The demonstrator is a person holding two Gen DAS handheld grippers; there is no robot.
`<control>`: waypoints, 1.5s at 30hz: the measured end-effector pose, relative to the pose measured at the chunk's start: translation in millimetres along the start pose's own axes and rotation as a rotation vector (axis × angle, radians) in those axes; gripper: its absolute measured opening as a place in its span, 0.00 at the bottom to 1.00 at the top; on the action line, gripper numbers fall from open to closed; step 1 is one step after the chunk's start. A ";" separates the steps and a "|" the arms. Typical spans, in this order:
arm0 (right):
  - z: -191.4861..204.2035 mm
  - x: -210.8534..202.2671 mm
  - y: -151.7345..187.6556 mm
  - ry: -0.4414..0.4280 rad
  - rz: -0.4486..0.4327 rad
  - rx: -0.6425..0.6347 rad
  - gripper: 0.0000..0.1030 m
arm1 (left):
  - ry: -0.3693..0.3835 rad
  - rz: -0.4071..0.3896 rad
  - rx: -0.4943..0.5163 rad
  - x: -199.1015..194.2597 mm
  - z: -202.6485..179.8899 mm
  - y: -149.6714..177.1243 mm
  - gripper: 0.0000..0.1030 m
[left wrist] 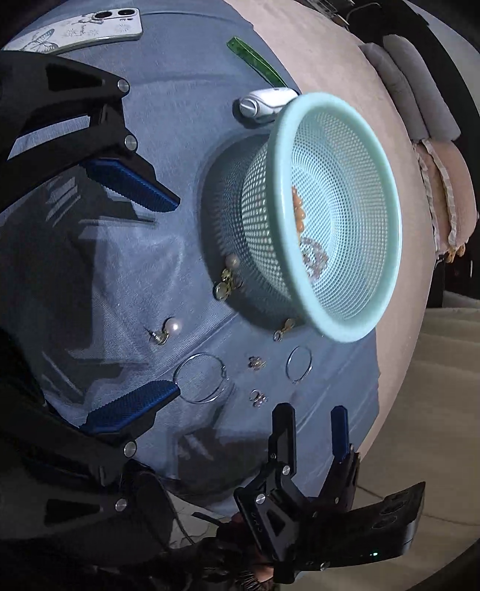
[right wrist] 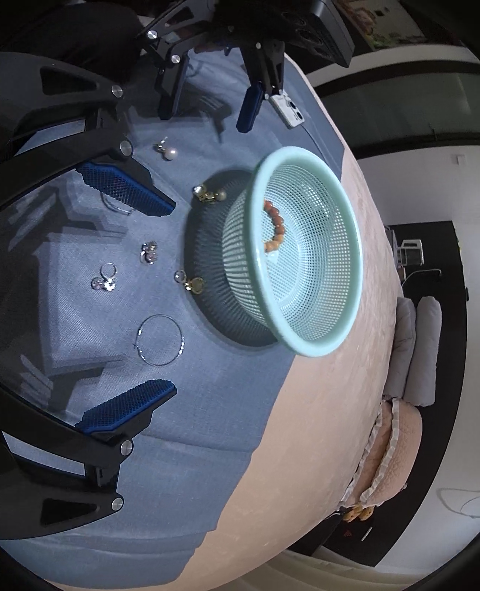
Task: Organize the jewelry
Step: 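Grasp the pearl earring with the left tool while the right tool grasps a silver earring, then carry both earrings over the colander and open both tools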
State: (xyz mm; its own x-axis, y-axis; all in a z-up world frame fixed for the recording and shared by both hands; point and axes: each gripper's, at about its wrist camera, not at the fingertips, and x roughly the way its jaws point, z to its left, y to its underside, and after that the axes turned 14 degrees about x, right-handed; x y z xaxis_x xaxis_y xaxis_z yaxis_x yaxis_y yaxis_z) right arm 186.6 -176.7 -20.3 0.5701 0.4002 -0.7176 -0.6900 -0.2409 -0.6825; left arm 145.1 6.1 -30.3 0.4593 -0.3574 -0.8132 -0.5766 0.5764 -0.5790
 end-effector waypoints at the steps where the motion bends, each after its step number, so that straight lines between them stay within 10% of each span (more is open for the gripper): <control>1: 3.0 -1.6 6.6 -0.003 -0.015 -0.019 0.83 | 0.002 -0.010 0.019 2.1 -3.9 1.8 0.88; 6: 8.5 -6.3 31.5 -0.043 -0.075 -0.078 0.82 | 0.002 -0.063 0.102 7.2 -18.5 8.0 0.88; 12: -1.0 13.1 45.6 -0.041 -0.028 -0.033 0.51 | -0.017 -0.126 0.129 8.7 -19.8 15.5 0.87; 23: -7.4 20.1 56.5 -0.054 -0.019 0.042 0.15 | -0.065 -0.073 0.078 24.9 -18.6 18.0 0.48; 27: -8.9 18.9 57.8 -0.044 -0.029 0.078 0.13 | -0.020 -0.066 0.037 21.0 -13.4 19.5 0.13; 45: -20.0 -16.8 55.2 -0.083 -0.056 0.164 0.08 | -0.083 -0.026 0.020 0.5 -13.2 15.7 0.13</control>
State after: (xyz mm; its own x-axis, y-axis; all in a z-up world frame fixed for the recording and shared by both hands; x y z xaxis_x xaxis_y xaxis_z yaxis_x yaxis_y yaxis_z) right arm 147.9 -214.4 -48.6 0.5758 0.4822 -0.6603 -0.7254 -0.0713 -0.6847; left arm 127.4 5.3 -40.6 0.5288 -0.3103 -0.7900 -0.5507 0.5827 -0.5976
